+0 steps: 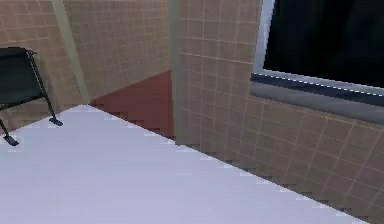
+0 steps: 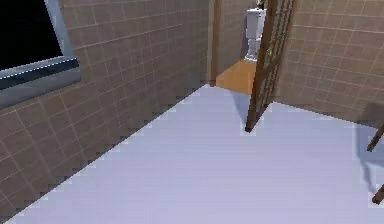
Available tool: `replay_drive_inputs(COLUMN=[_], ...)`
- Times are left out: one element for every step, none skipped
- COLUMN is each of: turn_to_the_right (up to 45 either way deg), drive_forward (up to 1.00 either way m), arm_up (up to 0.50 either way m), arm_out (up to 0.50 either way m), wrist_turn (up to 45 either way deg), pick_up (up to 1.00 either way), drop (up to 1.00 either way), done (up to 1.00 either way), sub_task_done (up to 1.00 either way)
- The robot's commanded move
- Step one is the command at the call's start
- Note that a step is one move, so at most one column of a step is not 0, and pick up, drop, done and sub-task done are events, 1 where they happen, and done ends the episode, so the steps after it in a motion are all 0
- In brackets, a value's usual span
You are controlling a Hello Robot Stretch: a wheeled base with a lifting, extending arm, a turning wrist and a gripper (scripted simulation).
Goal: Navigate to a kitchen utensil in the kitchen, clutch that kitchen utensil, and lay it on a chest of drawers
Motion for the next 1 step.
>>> replay_drive_inputs(turn_to_the_right=[0.0], drive_forward=[0.40], arm_up=[0.00], arm_out=[0.00], wrist_turn=[0.0], pick_up=[0.00], drop=[0.00], done=[0.00], sub_task_done=[0.00])
